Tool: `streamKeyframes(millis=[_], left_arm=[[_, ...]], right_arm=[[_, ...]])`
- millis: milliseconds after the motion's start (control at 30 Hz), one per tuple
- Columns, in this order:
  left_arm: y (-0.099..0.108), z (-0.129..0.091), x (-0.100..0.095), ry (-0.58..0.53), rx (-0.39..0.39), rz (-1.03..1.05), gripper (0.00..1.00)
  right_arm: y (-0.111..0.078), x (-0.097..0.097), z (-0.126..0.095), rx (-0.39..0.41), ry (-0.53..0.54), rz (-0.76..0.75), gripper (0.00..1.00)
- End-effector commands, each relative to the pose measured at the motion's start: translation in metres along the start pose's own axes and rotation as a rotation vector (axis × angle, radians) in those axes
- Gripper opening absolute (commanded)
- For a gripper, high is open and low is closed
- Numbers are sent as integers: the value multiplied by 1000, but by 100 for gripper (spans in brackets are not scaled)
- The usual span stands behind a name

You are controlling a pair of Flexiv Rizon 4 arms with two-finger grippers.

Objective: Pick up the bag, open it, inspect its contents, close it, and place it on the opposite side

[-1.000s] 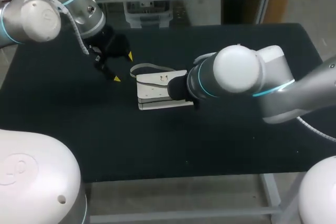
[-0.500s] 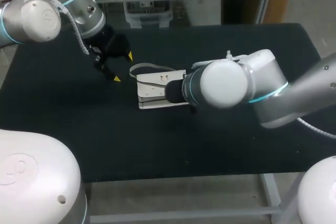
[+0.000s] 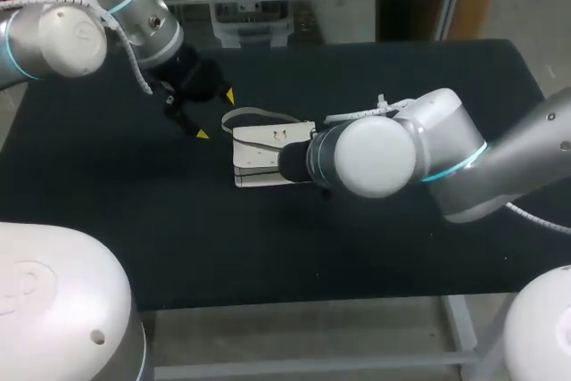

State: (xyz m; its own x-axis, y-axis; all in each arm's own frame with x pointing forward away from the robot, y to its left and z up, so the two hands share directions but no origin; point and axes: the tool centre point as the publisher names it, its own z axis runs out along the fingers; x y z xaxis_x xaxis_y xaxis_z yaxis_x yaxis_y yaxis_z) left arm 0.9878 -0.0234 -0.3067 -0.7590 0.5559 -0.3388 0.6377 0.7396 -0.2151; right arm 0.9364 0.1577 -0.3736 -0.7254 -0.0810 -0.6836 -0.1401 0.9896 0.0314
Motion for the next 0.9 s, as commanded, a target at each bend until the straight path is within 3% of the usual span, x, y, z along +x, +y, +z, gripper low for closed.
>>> streamKeyframes(millis=[33, 133, 200, 500, 767, 900], left_arm=[[-6, 3, 10, -157, 42, 168, 100], [-11, 4, 10, -191, 64, 189, 100], [-16, 4, 10, -219, 76, 191, 86], [-44, 11, 18, -332, 165, 208, 58], [-55, 31, 12, -390, 247, 234, 50], [-61, 43, 4, -423, 245, 235, 47]], right_arm=[[0, 1, 0, -2, -4, 1, 0], [0, 1, 0, -2, -4, 1, 0], [0, 1, 0, -2, -4, 1, 0], [0, 1, 0, -2, -4, 1, 0], [0, 1, 0, -2, -4, 1, 0], [0, 1, 0, -2, -4, 1, 0]])
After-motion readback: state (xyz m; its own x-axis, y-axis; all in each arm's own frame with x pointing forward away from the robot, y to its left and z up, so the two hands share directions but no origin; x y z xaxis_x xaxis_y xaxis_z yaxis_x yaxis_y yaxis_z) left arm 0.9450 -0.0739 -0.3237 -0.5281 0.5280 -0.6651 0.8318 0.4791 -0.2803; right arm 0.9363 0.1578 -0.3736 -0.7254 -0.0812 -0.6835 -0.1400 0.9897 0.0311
